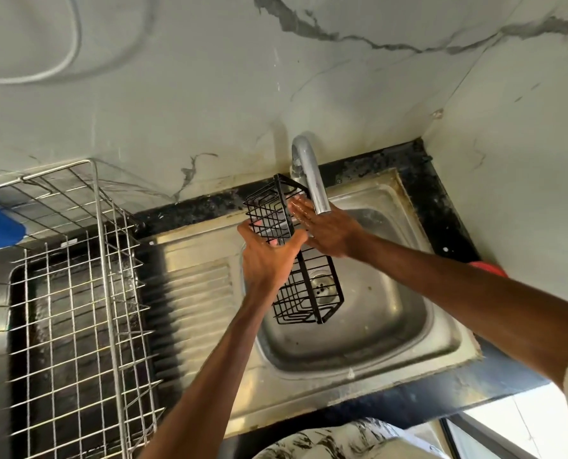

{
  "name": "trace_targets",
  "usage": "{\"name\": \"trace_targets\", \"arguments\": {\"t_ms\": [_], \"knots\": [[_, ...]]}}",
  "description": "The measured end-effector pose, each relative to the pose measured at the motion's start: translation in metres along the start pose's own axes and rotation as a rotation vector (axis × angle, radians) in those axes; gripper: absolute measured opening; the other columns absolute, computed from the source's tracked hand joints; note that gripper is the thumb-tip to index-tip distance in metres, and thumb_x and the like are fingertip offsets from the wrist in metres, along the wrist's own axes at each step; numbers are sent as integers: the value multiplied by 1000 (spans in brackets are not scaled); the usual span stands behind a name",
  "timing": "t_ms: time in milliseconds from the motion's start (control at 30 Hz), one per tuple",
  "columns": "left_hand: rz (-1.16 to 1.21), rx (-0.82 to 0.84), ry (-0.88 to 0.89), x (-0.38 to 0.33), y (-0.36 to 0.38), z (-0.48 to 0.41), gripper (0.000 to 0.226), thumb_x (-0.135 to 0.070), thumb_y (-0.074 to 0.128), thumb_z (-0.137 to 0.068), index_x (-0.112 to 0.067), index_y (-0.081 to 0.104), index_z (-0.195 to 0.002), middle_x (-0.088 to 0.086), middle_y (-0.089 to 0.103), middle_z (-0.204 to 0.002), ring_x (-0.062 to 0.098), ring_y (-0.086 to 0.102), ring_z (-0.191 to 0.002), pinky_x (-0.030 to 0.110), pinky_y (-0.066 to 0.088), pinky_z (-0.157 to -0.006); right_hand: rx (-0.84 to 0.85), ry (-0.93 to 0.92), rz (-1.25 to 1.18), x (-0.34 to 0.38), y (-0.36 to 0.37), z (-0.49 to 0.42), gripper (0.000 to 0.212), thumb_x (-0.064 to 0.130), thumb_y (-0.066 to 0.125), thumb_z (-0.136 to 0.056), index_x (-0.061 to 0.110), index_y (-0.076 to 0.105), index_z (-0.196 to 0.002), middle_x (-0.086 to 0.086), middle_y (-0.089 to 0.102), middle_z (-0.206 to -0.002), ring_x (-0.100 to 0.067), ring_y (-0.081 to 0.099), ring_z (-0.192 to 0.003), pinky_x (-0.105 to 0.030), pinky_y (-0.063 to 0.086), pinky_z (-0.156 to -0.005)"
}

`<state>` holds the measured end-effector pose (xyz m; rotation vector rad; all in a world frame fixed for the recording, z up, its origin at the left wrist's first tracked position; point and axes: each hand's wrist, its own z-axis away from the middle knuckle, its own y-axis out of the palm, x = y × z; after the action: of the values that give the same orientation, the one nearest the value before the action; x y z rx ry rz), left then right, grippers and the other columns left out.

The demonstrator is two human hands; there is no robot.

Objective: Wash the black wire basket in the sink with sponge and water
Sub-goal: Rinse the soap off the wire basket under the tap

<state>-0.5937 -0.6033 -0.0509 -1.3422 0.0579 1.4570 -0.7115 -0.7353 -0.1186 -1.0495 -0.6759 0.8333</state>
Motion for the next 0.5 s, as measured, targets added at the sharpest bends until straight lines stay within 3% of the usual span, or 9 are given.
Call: {"name": "trace_targets", "arguments": {"t_ms": [133,267,367,400,467,500], "knots": [[62,-42,-78,1,4,2,99,-69,80,-73,-17,29,-140,9,62,-120,30,66,-95,39,53,-71,17,-133,-10,6,11,12,78,61,10,-96,16,-11,-157,-10,-16,-166,-26,-11,-154,-47,1,-126],[190,-95,-137,2,10,12,102,-72,81,-67,-23,28,-139,9,61,-129,31,64,-107,50,58,-91,96,-208,90,5,18,24,83,65,-3,-91,17,-7,-159,-10,-14,-166,-26,-16,-154,-50,4,-126],[270,-107,-138,-3,15,18,104,-75,77,-60,-27,25,-136,5,61,-128,28,64,-107,54,58,-93,49,-161,67,3,-2,22,75,58,15,-99,21,-13,-158,-4,-22,-165,-21,-14,-154,-49,10,-126],[278,-97,-134,-6,16,19,105,-76,76,-59,-27,24,-136,5,60,-128,27,64,-106,54,58,-93,3,-140,66,0,-7,18,76,55,25,-100,20,-5,-160,-3,-21,-165,-20,-3,-155,-46,17,-126],[270,-61,-141,-10,19,20,108,-73,77,-60,-25,23,-139,8,59,-132,28,63,-109,55,58,-93,-119,-116,132,0,-23,13,68,49,44,-97,20,29,-158,-8,-9,-166,-17,21,-152,-35,31,-118],[271,-45,-156,-10,21,21,108,-69,80,-63,-23,23,-141,10,58,-136,29,63,-112,55,57,-94,-158,-145,184,2,-28,13,62,43,48,-99,20,36,-155,-9,-5,-167,-20,19,-153,-34,27,-119]]}}
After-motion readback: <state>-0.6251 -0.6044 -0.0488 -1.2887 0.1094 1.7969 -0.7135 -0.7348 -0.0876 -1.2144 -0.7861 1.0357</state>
